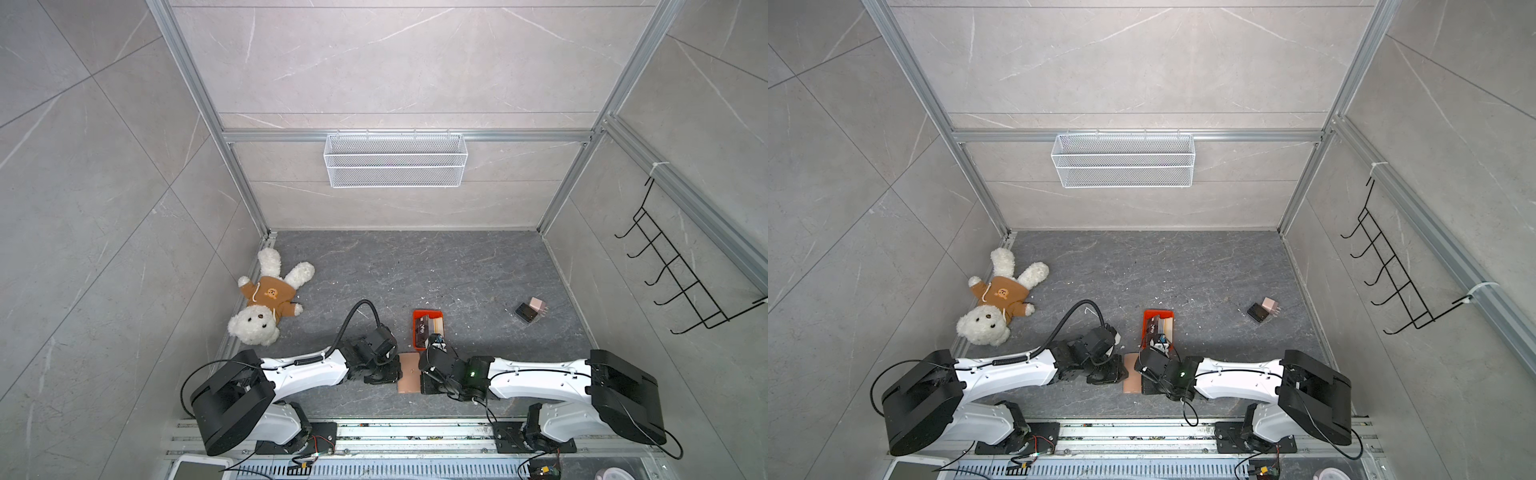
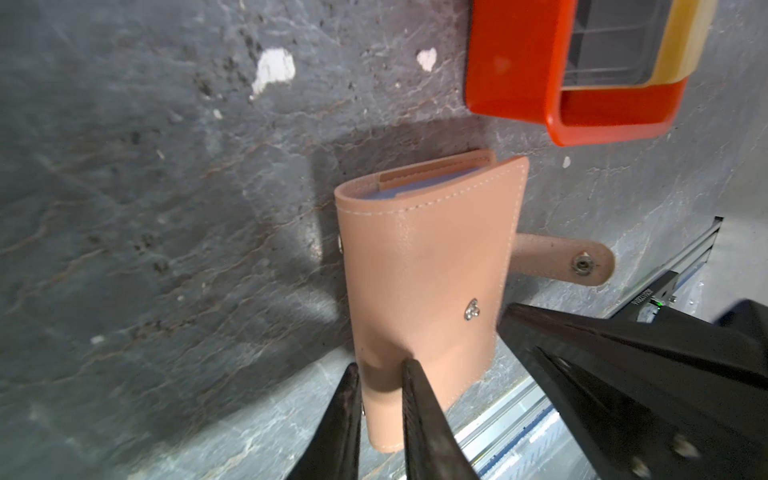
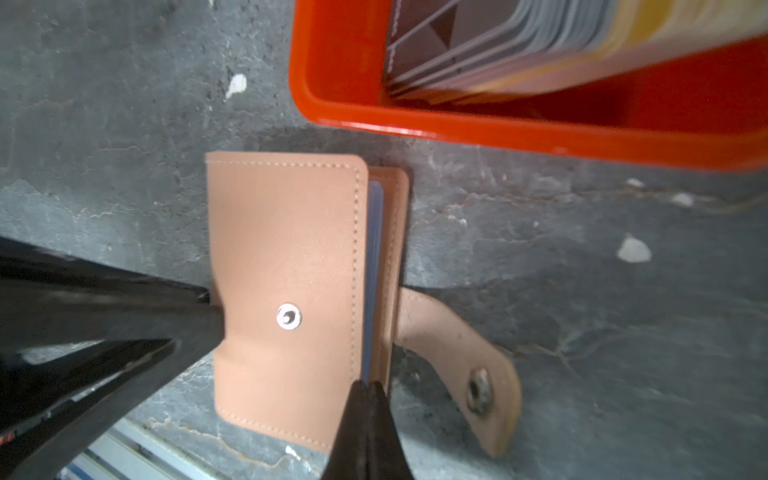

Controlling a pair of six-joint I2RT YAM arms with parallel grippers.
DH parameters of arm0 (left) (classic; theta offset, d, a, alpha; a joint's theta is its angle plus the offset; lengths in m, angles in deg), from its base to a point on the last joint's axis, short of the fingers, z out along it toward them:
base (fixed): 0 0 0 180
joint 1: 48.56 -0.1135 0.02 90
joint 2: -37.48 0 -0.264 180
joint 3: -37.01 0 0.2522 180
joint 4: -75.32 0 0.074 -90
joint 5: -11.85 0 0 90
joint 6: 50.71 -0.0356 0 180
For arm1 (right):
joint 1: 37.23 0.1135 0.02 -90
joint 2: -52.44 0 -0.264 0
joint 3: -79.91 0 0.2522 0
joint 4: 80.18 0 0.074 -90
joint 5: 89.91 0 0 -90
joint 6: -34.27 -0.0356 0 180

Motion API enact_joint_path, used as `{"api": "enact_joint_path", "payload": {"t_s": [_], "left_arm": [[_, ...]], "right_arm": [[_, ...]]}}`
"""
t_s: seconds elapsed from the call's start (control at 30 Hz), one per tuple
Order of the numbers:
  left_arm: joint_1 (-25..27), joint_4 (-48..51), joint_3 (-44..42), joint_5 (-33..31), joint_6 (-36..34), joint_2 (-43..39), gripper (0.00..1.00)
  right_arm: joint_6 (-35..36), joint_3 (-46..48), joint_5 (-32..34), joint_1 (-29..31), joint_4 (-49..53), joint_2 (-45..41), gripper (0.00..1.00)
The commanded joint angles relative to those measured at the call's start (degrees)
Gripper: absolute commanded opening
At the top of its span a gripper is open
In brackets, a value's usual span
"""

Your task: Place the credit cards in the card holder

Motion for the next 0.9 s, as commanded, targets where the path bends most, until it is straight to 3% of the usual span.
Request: {"api": "enact_joint_path", "payload": {"t_s": [0.0, 0.37, 0.87], "left_arm": [[-0.2, -1.3, 1.6, 1.0, -1.4, 1.1, 0.21], [-0.2, -2.0, 2.3, 1.7, -1.2, 2.7, 0.2], [0.4, -2.8, 2.8, 2.2, -1.1, 4.2, 0.2]], "right_arm": [[-0.1, -0.4, 1.8, 0.3, 3.9, -1.8, 0.02], [-2.0, 0.1, -0.1, 0.2, 2.3, 0.0, 0.14], [-2.0, 0.1, -0.7, 0.2, 1.5, 4.1, 0.12]]}}
